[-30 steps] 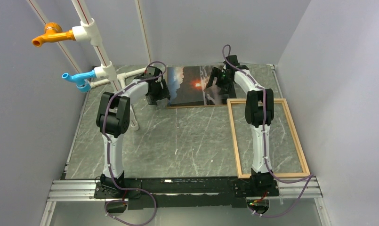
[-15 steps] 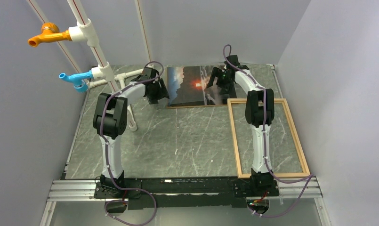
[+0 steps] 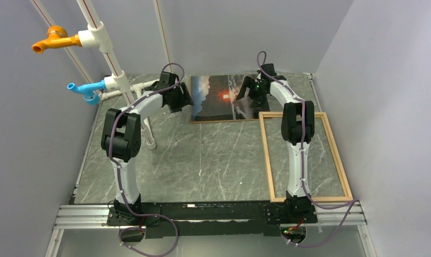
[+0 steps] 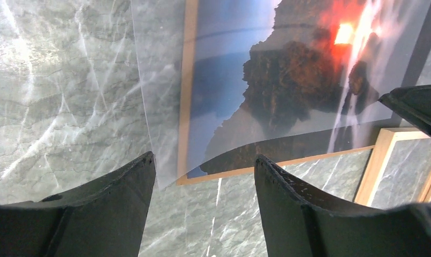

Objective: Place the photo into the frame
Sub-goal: Pick up the photo frame item at the center of the board.

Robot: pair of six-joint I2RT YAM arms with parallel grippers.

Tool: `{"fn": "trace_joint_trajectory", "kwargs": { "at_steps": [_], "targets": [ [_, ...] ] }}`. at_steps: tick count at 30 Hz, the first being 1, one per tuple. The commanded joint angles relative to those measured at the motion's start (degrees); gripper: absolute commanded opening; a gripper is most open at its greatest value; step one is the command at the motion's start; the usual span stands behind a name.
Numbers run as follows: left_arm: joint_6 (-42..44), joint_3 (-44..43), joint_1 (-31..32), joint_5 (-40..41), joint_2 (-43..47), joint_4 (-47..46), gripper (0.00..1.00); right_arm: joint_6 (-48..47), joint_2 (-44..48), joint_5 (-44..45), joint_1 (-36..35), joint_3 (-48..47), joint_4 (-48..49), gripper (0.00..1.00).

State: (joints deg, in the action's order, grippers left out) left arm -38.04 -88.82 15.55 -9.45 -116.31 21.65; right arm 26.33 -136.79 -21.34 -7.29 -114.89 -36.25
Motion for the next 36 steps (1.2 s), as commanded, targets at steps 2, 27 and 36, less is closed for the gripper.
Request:
{"fn": "trace_joint_trajectory", "kwargs": {
  "at_steps": [2,27,36],
  "targets": [
    [-2.7,-0.5,0.0,-5.6,2.5,-5.0,0.70,-0.3,1.9,-2.4,1.2,2.9,-4.2,0.93],
    [-9.5,3.7,0.1,-8.1,1.6,-13.3,0.45,4.7,16.8,-13.9,2.6,18.8,5.1,0.95],
    [-9.9,2.5,0.1,-9.0,1.4,-13.5,0.45,25.3,21.6,-21.9,-0.9,36.0,31.9,1.00]
  ]
}}
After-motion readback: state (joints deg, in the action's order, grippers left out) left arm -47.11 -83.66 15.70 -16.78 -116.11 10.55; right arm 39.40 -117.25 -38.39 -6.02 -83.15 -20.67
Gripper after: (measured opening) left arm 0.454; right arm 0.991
